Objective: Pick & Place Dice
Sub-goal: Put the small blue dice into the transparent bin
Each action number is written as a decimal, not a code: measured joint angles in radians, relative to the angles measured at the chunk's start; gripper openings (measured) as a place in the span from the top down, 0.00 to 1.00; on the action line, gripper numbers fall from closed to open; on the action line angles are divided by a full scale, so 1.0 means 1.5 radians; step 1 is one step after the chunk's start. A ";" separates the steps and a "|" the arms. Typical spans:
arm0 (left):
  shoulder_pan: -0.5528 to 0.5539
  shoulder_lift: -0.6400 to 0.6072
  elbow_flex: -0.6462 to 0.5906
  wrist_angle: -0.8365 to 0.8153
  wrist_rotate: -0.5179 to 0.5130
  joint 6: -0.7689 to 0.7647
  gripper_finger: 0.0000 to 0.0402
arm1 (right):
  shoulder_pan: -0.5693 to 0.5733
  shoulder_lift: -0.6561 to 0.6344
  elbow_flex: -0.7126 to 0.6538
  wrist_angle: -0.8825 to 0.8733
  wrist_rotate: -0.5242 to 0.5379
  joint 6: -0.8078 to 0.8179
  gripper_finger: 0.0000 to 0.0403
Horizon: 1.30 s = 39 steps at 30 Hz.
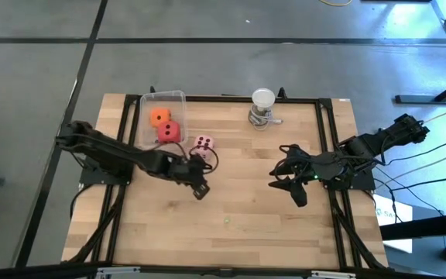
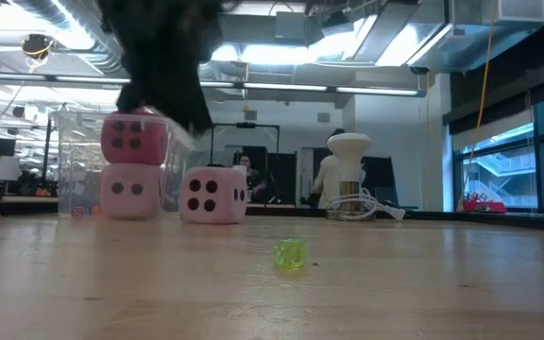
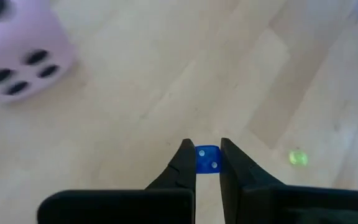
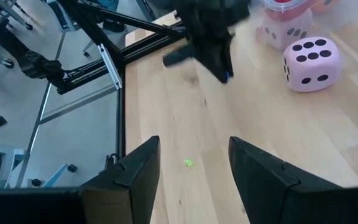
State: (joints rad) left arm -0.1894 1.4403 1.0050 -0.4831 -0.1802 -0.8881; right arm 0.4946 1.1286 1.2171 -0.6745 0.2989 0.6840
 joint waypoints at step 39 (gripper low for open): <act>0.317 -0.293 0.162 -0.652 -0.104 0.243 0.97 | -0.002 0.000 0.000 0.002 0.093 -0.003 0.53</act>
State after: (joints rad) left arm 0.2862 1.0012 1.2478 -1.4609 -0.3365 -0.5241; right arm 0.4919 1.1286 1.2171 -0.6709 0.4381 0.6800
